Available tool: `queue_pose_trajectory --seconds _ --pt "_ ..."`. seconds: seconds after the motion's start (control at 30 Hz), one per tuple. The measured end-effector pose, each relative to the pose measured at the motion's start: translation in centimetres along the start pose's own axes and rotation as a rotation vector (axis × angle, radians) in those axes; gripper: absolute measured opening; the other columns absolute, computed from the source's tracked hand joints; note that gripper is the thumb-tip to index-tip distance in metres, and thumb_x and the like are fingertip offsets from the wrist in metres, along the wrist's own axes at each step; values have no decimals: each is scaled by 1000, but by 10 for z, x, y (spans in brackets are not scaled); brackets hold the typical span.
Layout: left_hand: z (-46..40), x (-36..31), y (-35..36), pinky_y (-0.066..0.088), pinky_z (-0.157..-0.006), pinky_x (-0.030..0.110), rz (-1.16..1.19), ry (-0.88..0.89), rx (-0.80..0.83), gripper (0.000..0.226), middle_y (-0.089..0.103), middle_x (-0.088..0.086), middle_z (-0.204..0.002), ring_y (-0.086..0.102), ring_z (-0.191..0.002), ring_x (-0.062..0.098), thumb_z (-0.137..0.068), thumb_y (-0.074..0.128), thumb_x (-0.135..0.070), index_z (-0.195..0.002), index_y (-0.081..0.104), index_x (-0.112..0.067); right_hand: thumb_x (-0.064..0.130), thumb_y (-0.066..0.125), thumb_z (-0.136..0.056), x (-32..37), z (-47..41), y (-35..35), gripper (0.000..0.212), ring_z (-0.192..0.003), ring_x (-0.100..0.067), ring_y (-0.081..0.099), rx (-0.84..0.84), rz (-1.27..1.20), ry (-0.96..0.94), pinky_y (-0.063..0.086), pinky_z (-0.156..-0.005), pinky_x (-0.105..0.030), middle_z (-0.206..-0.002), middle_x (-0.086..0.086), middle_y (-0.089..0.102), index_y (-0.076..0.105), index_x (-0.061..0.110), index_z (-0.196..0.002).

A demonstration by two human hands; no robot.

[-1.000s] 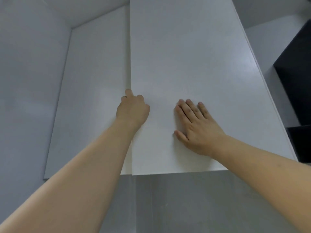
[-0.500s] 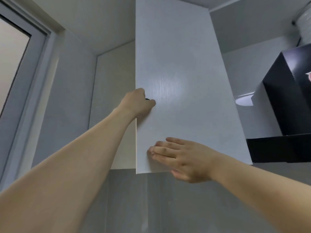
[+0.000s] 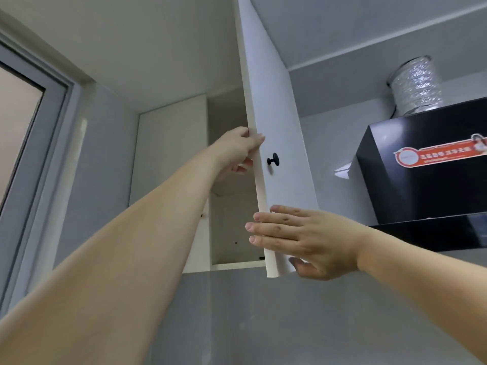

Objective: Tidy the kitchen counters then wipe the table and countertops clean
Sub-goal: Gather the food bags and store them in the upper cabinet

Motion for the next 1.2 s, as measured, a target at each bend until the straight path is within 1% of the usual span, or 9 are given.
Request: queue_pose_trajectory --seconds 0.13,0.2,0.3,0.4,0.6,0.83,0.93,1.07,1.2 --pt "-3 -12 26 44 -93 41 -44 2 85 40 67 -6 -118 64 -107 18 -92 49 -64 -112 59 -31 26 46 -81 -11 30 -15 74 -149 -21 8 72 61 4 11 -120 -41 -160 -3 19 28 15 -151" --pt "-4 -19 35 41 -96 44 -74 9 94 53 64 -10 -124 61 -113 18 -88 46 -72 -123 56 -35 25 45 -79 -16 41 -20 76 -149 -21 8 93 84 13 11 -120 -41 -160 -3 19 28 15 -152" --pt "-4 -29 44 38 -91 41 -100 1 80 69 61 -9 -129 59 -114 17 -85 43 -76 -138 49 -32 25 42 -80 -19 56 -26 73 -149 -20 8 116 97 34 10 -120 -41 -160 -3 19 28 14 -151" --pt "-3 -42 54 37 -83 34 -136 18 81 68 59 -12 -130 56 -115 15 -85 43 -76 -138 50 -33 33 41 -85 -22 67 -34 68 -149 -20 11 105 43 50 12 -121 -42 -159 -3 24 33 14 -150" --pt "-2 -58 76 36 -98 38 -120 29 79 77 52 -5 -143 52 -123 21 -85 42 -78 -146 43 -30 47 41 -91 -29 76 -55 59 -140 -21 37 78 61 82 20 -118 -41 -145 -6 48 55 10 -135" --pt "-2 -78 101 41 -102 34 -72 95 20 68 58 -2 -129 54 -119 23 -93 42 -68 -141 50 -22 37 32 -97 -42 89 -59 50 -134 -22 45 204 159 195 16 -118 -41 -141 -6 53 59 12 -131" --pt "3 -68 98 37 -109 39 -56 89 45 72 54 -3 -140 51 -127 25 -92 36 -72 -145 45 -24 37 30 -94 -37 77 -54 51 -128 -25 50 253 173 233 15 -118 -41 -131 -8 60 65 11 -120" --pt "16 -37 76 36 -99 34 -103 88 -20 61 54 5 -136 49 -128 25 -99 31 -61 -133 53 -15 31 22 -87 -18 55 -35 55 -115 -23 57 289 151 292 9 -118 -37 -115 -5 66 70 10 -103" --pt "43 29 41 35 -90 27 -232 58 -119 49 56 -1 -130 51 -118 16 -101 37 -53 -132 52 -19 30 32 -82 20 34 -4 48 -107 -24 62 247 127 305 29 -113 -43 -114 -8 67 73 10 -97"
Point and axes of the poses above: each hand's wrist, its own z-axis away from the middle knuckle, its own y-axis out of the palm, x = y × z, the point moved 10 cm from there along -z, towards the middle knuckle
